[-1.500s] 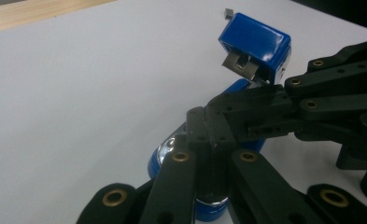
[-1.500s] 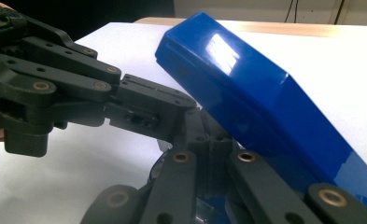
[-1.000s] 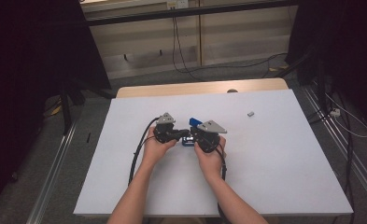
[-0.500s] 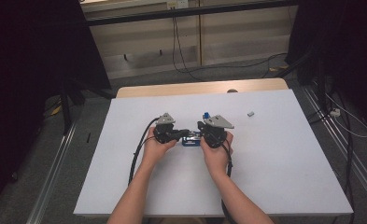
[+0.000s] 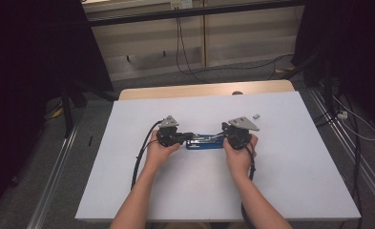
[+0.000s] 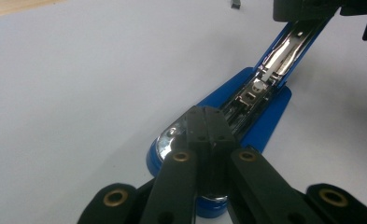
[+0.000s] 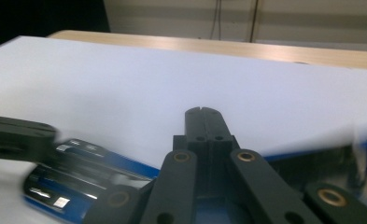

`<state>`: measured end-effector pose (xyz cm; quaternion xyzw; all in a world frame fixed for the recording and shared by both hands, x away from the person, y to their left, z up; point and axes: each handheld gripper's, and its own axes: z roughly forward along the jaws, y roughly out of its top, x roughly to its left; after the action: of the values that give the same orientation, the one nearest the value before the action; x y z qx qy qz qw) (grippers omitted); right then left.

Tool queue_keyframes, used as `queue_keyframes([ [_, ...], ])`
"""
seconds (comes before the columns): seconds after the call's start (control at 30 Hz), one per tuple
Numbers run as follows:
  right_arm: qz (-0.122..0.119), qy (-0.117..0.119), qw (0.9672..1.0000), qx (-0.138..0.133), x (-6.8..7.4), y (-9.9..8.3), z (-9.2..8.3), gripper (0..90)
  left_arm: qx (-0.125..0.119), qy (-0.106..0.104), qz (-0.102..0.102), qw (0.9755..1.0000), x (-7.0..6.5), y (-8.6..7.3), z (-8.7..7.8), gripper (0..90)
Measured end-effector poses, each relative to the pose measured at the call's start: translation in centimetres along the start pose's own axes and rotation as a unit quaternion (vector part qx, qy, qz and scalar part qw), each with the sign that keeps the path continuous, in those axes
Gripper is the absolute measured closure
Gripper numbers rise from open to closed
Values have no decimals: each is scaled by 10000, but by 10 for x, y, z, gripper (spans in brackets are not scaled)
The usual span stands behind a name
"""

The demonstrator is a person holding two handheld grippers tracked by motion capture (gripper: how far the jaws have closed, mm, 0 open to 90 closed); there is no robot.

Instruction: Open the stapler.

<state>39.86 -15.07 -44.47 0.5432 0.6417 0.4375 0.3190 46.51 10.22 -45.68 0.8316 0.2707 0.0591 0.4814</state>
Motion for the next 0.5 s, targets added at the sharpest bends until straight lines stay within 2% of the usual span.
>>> queue_keyframes([
  [0.03,-37,-106,9999,63,-8,-2,-1,900,3,9,15,10000,0,0,0,900],
  [0.1,45,-95,9997,211,-22,-8,-3,900,15,1,19,10000,0,0,0,900],
  [0.17,27,-123,9996,267,-32,-15,-5,900,16,-8,13,10000,0,0,0,900],
  [0.2,17,-113,9997,233,-34,-16,-6,900,12,0,13,10000,0,0,0,900],
  [0.3,-221,-93,9993,272,-33,-14,-8,900,24,32,18,10000,-1,0,0,900],
  [0.5,-261,-54,9994,229,-36,-17,-6,900,35,73,60,9999,-2,0,0,900],
])
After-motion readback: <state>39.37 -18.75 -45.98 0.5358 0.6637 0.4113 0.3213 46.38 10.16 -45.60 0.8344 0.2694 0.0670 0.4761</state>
